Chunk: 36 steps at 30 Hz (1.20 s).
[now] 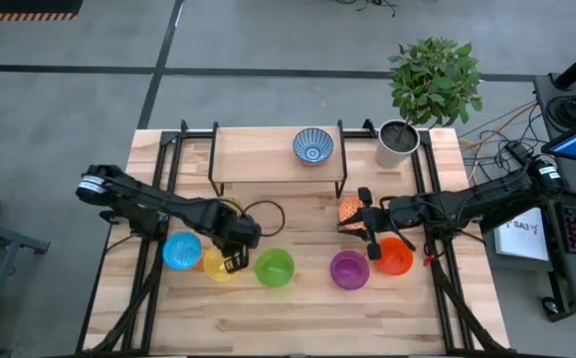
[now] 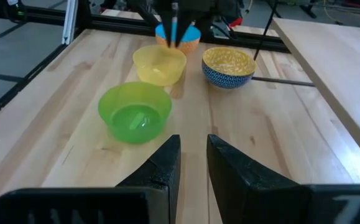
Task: Place and stack bowls onto a shelf
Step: Put the yellow bowl on the shelf
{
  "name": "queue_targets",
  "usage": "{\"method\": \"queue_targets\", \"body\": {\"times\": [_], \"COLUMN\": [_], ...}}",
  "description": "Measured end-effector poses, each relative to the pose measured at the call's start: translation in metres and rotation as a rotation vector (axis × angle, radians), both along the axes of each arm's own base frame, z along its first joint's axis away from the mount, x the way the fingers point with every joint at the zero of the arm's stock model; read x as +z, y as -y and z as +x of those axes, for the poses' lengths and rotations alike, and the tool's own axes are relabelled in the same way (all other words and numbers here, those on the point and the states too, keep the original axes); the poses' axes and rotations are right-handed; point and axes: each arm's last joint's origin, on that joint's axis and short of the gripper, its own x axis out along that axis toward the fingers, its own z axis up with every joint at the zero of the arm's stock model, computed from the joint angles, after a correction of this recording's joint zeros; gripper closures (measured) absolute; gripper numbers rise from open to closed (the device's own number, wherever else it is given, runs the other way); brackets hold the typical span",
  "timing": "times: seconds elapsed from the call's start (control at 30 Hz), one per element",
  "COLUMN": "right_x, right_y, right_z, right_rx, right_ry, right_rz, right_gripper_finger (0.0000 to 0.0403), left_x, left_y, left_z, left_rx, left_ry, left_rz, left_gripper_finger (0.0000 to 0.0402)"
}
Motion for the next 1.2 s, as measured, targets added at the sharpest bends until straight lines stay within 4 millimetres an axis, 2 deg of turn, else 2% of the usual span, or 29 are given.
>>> {"method": "queue_targets", "body": {"times": [0.13, 0.33, 0.43, 0.57, 0.73, 1.2], "right_x": [-0.004, -0.007, -0.007, -0.007, -0.007, -0.007], "right_y": [0.000, 0.000, 0.000, 0.000, 0.000, 0.000], "right_z": [-0.001, -0.002, -0.002, -0.002, -0.002, -0.002], "right_rx": [0.002, 0.002, 0.002, 0.004, 0.005, 0.003], "right_ry": [-0.013, -0.020, -0.020, -0.021, -0.021, -0.021], "right_rz": [-0.002, -0.004, -0.005, -0.010, -0.013, -0.013], "right_gripper_finger": [0.0335, 0.0335, 0.0335, 0.0335, 0.0335, 0.0335], "left_x": [0.003, 0.014, 0.010, -0.004, -0.022, -0.067], "left_y": [0.011, 0.034, 0.052, 0.075, 0.088, 0.091], "left_z": [-0.004, -0.009, -0.013, -0.015, -0.012, -0.005], "left_rx": [-0.039, -0.091, -0.156, -0.171, -0.164, -0.164], "left_ry": [-0.005, 0.030, 0.063, 0.091, 0.064, -0.106], "left_rz": [-0.074, -0.097, -0.080, -0.097, -0.042, 0.079], "left_gripper_finger": [0.0347, 0.0287, 0.0251, 0.0221, 0.0218, 0.0248]}}
